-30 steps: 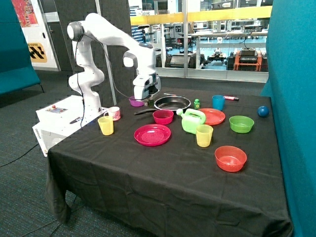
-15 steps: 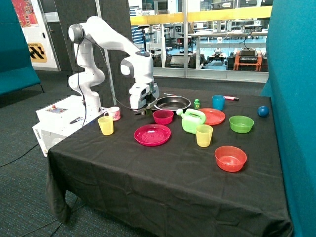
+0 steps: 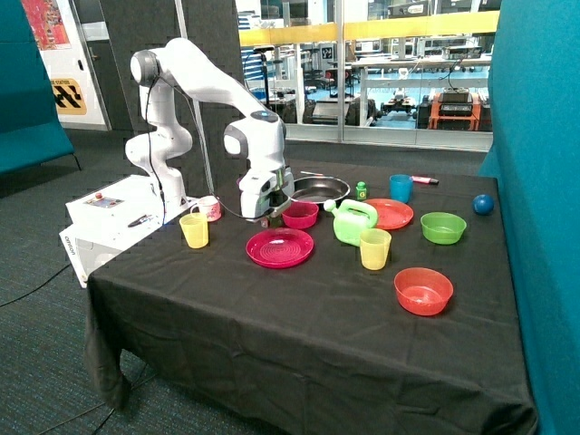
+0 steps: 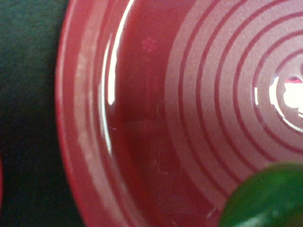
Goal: Serve the vegetables in different plates
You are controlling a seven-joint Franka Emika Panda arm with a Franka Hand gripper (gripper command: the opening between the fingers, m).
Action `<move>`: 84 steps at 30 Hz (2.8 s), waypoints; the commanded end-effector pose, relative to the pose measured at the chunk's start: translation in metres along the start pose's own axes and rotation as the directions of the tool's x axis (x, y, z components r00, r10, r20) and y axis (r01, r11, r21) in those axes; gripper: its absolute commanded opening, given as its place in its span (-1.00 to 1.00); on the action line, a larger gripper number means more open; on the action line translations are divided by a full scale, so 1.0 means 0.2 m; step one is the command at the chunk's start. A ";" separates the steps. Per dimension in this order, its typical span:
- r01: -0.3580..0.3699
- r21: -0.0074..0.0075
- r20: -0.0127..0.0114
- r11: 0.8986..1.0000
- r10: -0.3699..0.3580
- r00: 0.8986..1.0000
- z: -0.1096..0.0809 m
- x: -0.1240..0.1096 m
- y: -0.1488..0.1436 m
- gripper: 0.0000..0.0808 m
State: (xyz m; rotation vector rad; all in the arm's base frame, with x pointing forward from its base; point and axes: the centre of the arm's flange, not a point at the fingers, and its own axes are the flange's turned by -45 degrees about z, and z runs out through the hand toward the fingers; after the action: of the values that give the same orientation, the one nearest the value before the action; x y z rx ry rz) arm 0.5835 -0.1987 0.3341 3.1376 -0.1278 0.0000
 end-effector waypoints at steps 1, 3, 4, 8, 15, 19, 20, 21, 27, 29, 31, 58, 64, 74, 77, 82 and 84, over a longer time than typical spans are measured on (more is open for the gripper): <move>0.010 0.001 0.000 1.000 -0.010 1.000 0.11 0.09 0.02 -1.00; 0.011 0.001 0.000 1.000 -0.011 1.000 0.13 0.10 0.02 -1.00; 0.012 0.001 0.000 1.000 -0.012 1.000 0.13 0.11 0.02 -1.00; 0.013 0.001 0.000 1.000 -0.013 1.000 0.16 0.13 0.02 -1.00; 0.015 0.001 0.000 1.000 -0.015 1.000 0.20 0.12 0.01 -1.00; 0.019 0.001 0.000 1.000 -0.019 1.000 0.19 0.11 0.02 -0.42; 0.021 0.001 0.000 1.000 -0.021 1.000 0.19 0.10 0.02 -0.19; 0.022 0.001 0.000 1.000 -0.022 1.000 0.18 0.10 0.01 -0.06; 0.038 0.001 0.000 0.999 -0.038 0.999 0.16 0.10 -0.01 0.50; 0.042 0.001 0.000 0.999 -0.042 0.999 0.15 0.11 -0.02 0.59; 0.047 0.001 0.000 0.999 -0.047 0.999 0.15 0.11 -0.03 0.68; 0.087 0.001 0.000 0.996 -0.087 0.996 0.13 0.07 -0.11 1.00; 0.081 0.001 0.000 0.997 -0.081 0.997 0.12 0.04 -0.08 1.00; 0.076 0.001 0.000 0.997 -0.076 0.997 0.04 0.03 -0.02 1.00; 0.085 0.001 0.000 0.996 -0.085 0.996 -0.01 0.03 -0.01 1.00; 0.098 0.001 0.000 0.995 -0.098 0.995 -0.08 0.03 0.00 1.00; 0.106 0.001 0.000 0.994 -0.106 0.994 -0.11 0.02 -0.01 0.99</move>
State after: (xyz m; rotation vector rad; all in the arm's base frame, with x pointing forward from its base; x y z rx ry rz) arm 0.5896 -0.1935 0.3339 3.1382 0.0090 0.0095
